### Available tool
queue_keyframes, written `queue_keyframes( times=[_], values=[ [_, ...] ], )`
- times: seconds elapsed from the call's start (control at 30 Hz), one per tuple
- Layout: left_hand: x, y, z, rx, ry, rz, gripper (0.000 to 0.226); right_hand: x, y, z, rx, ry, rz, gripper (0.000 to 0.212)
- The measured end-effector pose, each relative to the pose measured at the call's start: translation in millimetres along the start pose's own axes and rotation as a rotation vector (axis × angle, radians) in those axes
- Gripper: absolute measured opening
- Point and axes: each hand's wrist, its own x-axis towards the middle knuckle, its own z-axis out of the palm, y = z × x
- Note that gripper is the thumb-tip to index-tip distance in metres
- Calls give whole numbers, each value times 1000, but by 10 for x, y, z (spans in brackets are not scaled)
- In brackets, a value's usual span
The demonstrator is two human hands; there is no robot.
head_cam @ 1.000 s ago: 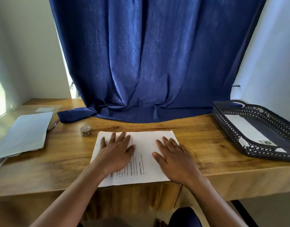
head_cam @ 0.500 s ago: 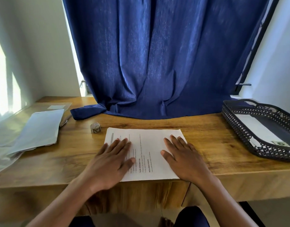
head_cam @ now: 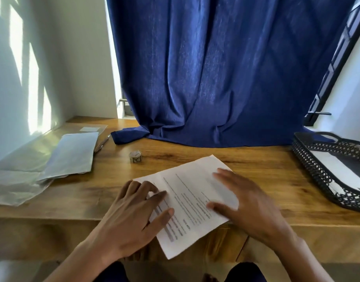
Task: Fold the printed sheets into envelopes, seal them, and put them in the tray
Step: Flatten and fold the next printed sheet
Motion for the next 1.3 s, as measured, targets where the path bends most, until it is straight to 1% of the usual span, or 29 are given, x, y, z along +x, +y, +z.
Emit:
queue_keyframes(
  times=[0.07, 0.1, 0.13, 0.17, 0.2, 0.23, 0.3, 0.33, 0.4, 0.47, 0.53, 0.6, 0.63, 0.7, 0.73, 0.77, 0.83, 0.93, 0.97, 1.0, 1.03, 1.13, 1.23, 1.27, 1.3],
  values=[
    [-73, 41, 1, 0, 30, -2, 90, -121, -149, 50, 54, -186, -141, 99],
    [-110, 65, 3, -10, 56, 2, 88, -171, -189, 107, 40, -258, -199, 105],
    [-149, 89, 11, -26, 88, 16, 84, -218, -191, 182, 1, -304, -252, 108],
    [-179, 111, 13, -42, 121, 34, 80, -260, -172, 257, -52, -320, -295, 107],
    [-203, 126, 7, -54, 143, 50, 76, -299, -138, 327, -93, -295, -332, 101],
    [-214, 123, -10, -73, 150, 60, 75, -330, -96, 377, -92, -235, -359, 94],
    [-205, 65, -79, -192, 135, 58, 74, -363, -5, 412, 22, -100, -375, 80],
    [-192, 7, -127, -301, 125, 43, 73, -368, 40, 410, 95, -54, -371, 74],
    [-165, -136, -221, -582, 118, -5, 74, -366, 115, 381, 244, -21, -352, 62],
    [-154, -246, -296, -853, 86, 5, 86, -356, 162, 337, 422, -34, -299, 56],
    [-132, -314, -324, -1013, 34, 87, 107, -327, 177, 269, 628, -58, -216, 52],
    [-84, -329, -322, -1008, -11, 157, 123, -280, 183, 190, 781, -76, -154, 47],
    [-45, -330, -308, -975, -29, 185, 124, -243, 192, 153, 797, -57, -138, 44],
    [41, -325, -256, -883, -39, 216, 118, -157, 200, 78, 797, -23, -94, 36],
    [94, -320, -222, -819, -15, 217, 113, -111, 205, 49, 796, -16, -60, 34],
    [153, -314, -185, -752, 25, 212, 107, -68, 207, 24, 799, -15, -22, 34],
    [289, -275, -128, -690, 110, 172, 86, 15, 216, 6, 855, -33, 71, 34],
    [512, -186, -91, -864, 188, 84, 50, 123, 253, 6, 988, -33, 169, 37],
    [590, -164, -80, -923, 207, 60, 40, 151, 266, 7, 1010, -24, 179, 40],
    [668, -145, -69, -964, 218, 43, 36, 173, 280, 8, 1025, -14, 183, 44],
    [741, -131, -57, -992, 221, 30, 38, 193, 291, 9, 1037, -4, 182, 48],
    [925, -88, -19, -999, 244, -59, 57, 247, 328, 41, 1108, 26, 184, 57],
    [1058, -40, 20, -886, 293, -164, 53, 303, 373, 93, 1156, 123, 237, 68],
    [1088, -17, 36, -845, 309, -195, 56, 322, 385, 110, 1150, 166, 262, 70],
    [1110, 5, 55, -801, 327, -228, 63, 342, 392, 129, 1122, 212, 280, 67]
  ],
)
